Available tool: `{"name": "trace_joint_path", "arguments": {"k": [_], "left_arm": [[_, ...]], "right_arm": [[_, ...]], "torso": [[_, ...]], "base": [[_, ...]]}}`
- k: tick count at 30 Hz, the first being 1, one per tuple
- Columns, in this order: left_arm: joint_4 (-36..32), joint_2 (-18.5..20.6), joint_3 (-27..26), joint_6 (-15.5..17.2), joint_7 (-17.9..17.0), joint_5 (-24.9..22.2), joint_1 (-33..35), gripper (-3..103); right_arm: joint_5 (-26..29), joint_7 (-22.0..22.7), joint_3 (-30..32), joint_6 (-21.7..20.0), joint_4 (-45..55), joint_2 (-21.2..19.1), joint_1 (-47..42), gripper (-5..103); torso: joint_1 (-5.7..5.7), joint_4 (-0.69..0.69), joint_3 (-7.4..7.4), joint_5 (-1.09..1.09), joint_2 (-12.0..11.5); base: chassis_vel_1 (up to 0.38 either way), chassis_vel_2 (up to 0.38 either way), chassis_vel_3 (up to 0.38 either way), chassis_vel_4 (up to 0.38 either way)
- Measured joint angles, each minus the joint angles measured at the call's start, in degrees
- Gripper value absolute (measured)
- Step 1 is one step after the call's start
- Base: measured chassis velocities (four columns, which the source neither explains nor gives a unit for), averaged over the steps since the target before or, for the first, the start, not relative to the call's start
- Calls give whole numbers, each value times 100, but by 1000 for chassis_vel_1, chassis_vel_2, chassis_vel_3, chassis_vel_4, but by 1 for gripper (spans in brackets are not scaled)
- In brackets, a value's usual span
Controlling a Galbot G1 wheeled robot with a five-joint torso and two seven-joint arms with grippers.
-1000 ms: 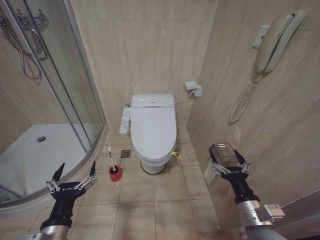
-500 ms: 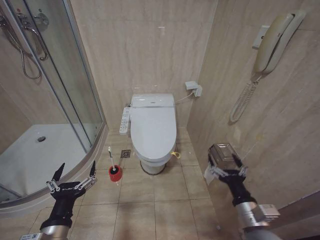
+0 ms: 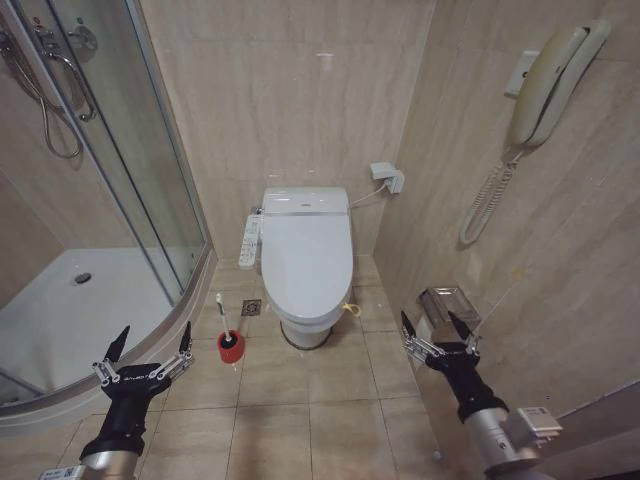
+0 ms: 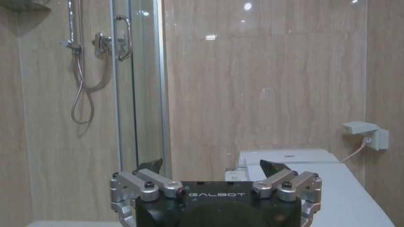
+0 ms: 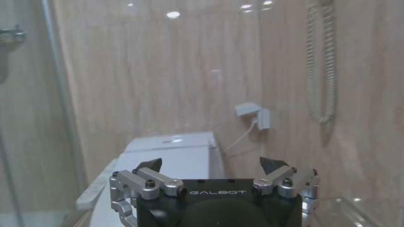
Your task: Open the toilet lid, clean the toilet bowl with a toilet brush, close the toilet lid, and flush.
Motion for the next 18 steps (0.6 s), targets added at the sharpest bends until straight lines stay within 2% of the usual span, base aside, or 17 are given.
{"name": "trace_joint_path", "arguments": {"k": [7, 15, 18], "left_arm": [[0, 0, 0, 0, 0, 0, 0, 100], [0, 0, 0, 0, 0, 0, 0, 100], [0, 0, 0, 0, 0, 0, 0, 100]], "right_arm": [[-213, -38, -346, 251, -503, -175, 165, 100], [-614, 33, -726, 523, -1790, -235, 828, 100], [-765, 87, -881, 1047, -2531, -292, 1227, 100]], "torso": [[0, 1, 0, 0, 0], [0, 1, 0, 1, 0], [0, 1, 1, 1, 0]], "base": [[0, 0, 0, 0], [0, 0, 0, 0], [0, 0, 0, 0]]}}
